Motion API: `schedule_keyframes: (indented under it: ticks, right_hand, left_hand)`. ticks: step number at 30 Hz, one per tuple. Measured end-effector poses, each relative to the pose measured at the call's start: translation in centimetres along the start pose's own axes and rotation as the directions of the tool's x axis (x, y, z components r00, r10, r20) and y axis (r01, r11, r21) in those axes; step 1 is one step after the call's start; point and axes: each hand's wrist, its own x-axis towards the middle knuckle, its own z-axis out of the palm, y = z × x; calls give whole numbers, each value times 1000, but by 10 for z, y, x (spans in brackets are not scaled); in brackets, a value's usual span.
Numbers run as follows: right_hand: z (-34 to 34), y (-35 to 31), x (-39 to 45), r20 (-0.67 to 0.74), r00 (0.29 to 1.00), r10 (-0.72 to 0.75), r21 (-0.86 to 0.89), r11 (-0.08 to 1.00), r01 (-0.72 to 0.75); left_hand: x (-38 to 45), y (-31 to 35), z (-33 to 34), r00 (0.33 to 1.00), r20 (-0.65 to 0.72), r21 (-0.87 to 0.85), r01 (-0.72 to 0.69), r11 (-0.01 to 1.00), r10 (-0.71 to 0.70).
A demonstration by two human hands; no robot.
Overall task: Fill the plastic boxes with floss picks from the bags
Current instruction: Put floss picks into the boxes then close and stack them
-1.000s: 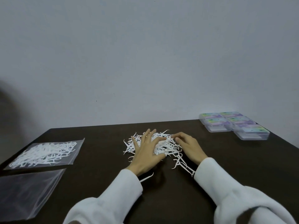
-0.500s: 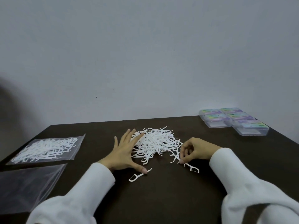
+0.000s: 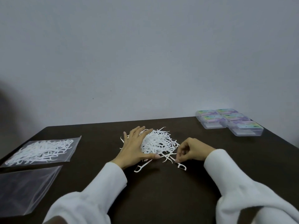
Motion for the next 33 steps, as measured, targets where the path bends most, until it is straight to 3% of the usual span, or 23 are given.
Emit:
schedule_keyframes:
  ticks: [5,9,13,18,22,25,30,33]
  right_hand:
    - [11,4,12,-289,952,-100,22,994,111]
    - [-2,34,14,-637,770,-24,-77,996,-33]
    - [-14,60,8,-673,736,80,-165,953,-255]
    - [-33,81,9,-757,639,140,-191,887,-420]
    - [-44,96,18,-696,688,205,-288,798,-529]
    - [-46,97,22,-683,704,194,-327,781,-533]
    - [-44,92,18,-711,701,-54,-444,808,-388]
    - [-40,95,17,-649,760,6,-411,838,-358]
  left_hand:
    - [18,23,9,998,-65,-92,-32,995,26]
    - [33,42,17,995,-51,-112,-85,990,80]
    - [57,64,29,988,16,-79,-149,986,151]
    - [98,89,39,965,173,17,-201,979,195]
    - [118,98,49,962,226,20,-162,987,154]
    - [120,98,54,961,234,25,-158,987,148]
    - [114,90,52,975,179,-6,-135,991,134]
    - [110,88,51,980,151,-14,-129,992,130]
